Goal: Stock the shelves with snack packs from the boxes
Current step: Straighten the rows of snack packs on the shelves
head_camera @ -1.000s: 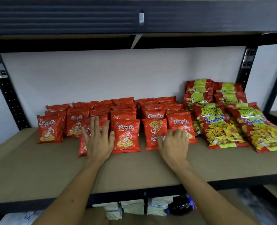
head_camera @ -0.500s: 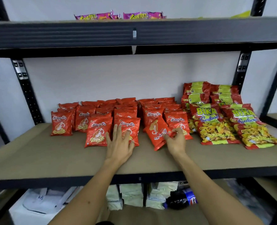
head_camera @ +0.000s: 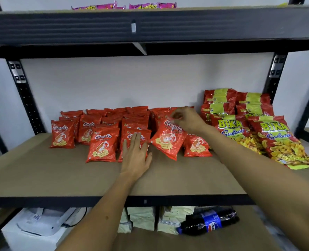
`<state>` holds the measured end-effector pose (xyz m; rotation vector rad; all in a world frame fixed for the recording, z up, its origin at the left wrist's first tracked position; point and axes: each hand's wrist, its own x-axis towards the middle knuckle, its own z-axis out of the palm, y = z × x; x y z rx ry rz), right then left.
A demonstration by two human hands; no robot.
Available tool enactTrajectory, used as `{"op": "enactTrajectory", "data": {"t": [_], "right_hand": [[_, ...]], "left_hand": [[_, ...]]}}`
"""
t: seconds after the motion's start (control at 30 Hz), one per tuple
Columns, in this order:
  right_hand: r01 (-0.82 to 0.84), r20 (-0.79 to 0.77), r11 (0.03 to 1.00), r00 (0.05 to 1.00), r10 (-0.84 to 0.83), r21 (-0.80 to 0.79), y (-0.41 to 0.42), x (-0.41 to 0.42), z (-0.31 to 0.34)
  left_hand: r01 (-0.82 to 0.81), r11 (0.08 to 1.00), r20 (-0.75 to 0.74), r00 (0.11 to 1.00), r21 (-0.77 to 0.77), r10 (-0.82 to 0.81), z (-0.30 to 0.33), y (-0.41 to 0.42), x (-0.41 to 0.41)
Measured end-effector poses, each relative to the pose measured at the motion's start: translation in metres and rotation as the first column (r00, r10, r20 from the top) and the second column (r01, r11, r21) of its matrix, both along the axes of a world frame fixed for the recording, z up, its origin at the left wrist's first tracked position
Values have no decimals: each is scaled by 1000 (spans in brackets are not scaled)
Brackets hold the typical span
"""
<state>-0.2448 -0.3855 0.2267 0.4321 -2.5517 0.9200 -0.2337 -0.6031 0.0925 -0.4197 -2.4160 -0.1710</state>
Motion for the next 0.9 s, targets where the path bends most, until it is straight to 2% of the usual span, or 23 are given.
{"op": "enactTrajectory", "data": {"t": [0.1,0.2,0.27,0.33,0.43,0.5,0.57,0.63,0.77,0.83,0.9], "right_hand": [[69,-118,934,993,-29,349,-8,-13,-3],[254,-285,859,949,-133,445,-7,-28,-13],[361,-362,857,904,-227,366,-13,-37,-27],[416,-355,880,878,-322,230,-29,-43,-48],[420,-173,905,898,-404,69,-55,-44,-85],[399,-37,916,916,-400,-35,-64,-43,-103],[383,12,906,922,-387,-182,-69,-42,-110],[395,7,882,913,-407,-256,-76,-42,-114],[411,-129,878,884,-450,-245,-74,-43,-119],[422,-219,897,870,-441,-131,-66,-44,-122],[450,-240,891,872,-426,55,-64,-47,-128]], "left_hand": [[-24,999,-75,997,27,26,-5,2,-8],[-38,999,-57,998,4,38,-9,9,-16],[-50,999,12,999,1,50,-7,11,-24],[-60,998,31,998,4,60,-1,8,-37],[-68,997,-5,998,-20,68,5,6,-54],[-56,998,2,998,-4,56,4,11,-58],[-50,998,21,999,26,49,-2,16,-59],[-49,998,26,999,39,48,-10,12,-59],[-33,995,-25,999,90,35,-13,1,-65],[-19,989,-88,996,146,32,-8,-4,-72],[-25,986,-127,991,163,46,-6,-9,-76]]}}
